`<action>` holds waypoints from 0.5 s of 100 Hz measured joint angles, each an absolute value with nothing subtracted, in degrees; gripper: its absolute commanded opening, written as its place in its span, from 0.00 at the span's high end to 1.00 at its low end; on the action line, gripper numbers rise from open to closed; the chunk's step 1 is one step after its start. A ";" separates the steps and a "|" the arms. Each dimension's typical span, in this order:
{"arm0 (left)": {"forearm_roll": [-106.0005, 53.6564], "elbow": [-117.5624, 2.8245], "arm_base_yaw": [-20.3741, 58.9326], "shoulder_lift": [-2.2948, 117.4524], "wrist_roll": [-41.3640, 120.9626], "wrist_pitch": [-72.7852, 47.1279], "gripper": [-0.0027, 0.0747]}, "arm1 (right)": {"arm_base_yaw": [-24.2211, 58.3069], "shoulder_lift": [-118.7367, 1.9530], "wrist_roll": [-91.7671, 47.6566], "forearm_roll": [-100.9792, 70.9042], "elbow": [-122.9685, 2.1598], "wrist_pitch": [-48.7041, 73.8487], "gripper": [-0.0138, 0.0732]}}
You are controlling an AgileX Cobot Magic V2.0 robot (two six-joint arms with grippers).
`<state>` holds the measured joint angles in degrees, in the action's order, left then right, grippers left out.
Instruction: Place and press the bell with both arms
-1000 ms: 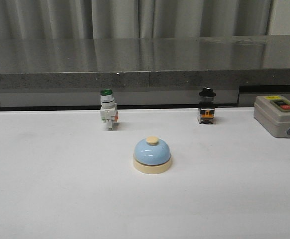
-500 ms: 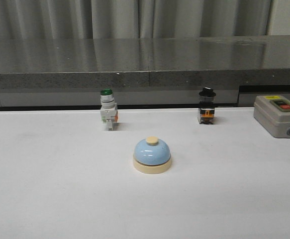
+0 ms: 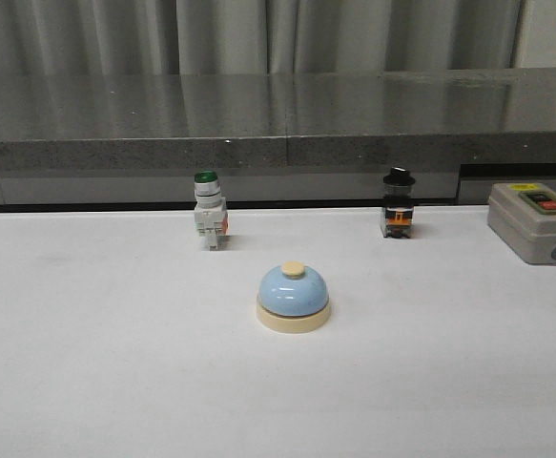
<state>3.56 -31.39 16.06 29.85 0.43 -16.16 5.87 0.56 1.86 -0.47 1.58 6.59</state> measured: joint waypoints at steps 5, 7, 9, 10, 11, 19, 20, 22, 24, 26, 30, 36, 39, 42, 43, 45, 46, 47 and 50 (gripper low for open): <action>3.76 -28.88 15.17 28.25 0.43 -13.32 0.99 | 5.87 0.56 1.86 -0.47 1.58 6.59 0.92; 3.81 -27.75 14.73 27.48 0.43 -12.26 0.99 | 5.87 0.56 1.86 -0.47 1.58 6.59 0.92; 3.80 -26.55 14.28 26.66 0.43 -11.62 0.99 | 5.87 0.56 1.86 -0.47 1.58 6.59 0.92; 3.80 -25.74 14.12 26.09 0.43 -11.14 0.99 | 5.87 0.56 1.86 -0.47 1.58 6.59 0.92; 3.80 -25.32 13.96 25.80 0.43 -10.90 0.99 | 5.87 0.56 1.86 -0.47 1.58 6.59 0.92; 4.11 -20.65 12.04 22.46 0.43 -9.52 0.99 | 5.87 0.56 1.86 -0.47 1.58 6.59 0.92; 4.11 -19.78 11.88 21.81 0.43 -9.37 0.99 | 5.87 0.56 1.86 -0.47 1.58 6.59 0.92; 4.17 -18.47 11.41 20.85 0.43 -9.37 0.99 | 5.87 0.56 1.86 -0.47 1.58 6.59 0.92; 4.17 -17.17 10.93 19.88 0.43 -9.27 0.99 | 5.87 0.56 1.86 -0.47 1.58 6.59 0.92; 4.27 -16.29 10.44 19.23 0.43 -9.14 0.99 | 5.87 0.56 1.86 -0.47 1.58 6.59 0.92; 4.25 -13.71 9.44 17.22 0.43 -9.15 0.99 | 5.87 0.56 1.86 -0.47 1.58 6.59 0.92; 4.25 -10.01 8.07 14.13 0.43 -9.15 0.99 | 5.87 0.56 1.86 -0.47 1.58 6.59 0.92; 4.25 -8.46 7.37 12.71 0.43 -9.15 0.99 | 5.87 0.56 1.86 -0.47 1.58 6.59 0.92; 4.25 -7.01 6.52 11.27 0.43 -9.15 0.99 | 5.87 0.56 1.86 -0.47 1.58 6.59 0.92; 4.25 -6.30 6.36 10.56 0.43 -9.15 0.99 | 5.87 0.56 1.86 -0.47 1.58 6.59 0.92; 4.25 -5.27 5.86 9.51 0.43 -9.15 0.99 | 5.87 0.56 1.86 -0.47 1.58 6.59 0.92; 4.25 -4.93 5.70 9.15 0.43 -9.15 0.99 | 5.87 0.56 1.86 -0.47 1.58 6.59 0.92; 4.25 -4.62 5.37 8.80 0.43 -9.15 0.99 | 5.87 0.56 1.86 -0.47 1.58 6.59 0.92; 4.25 -3.10 4.76 7.06 0.43 -9.15 0.99 | 5.87 0.56 1.86 -0.47 1.58 6.59 0.92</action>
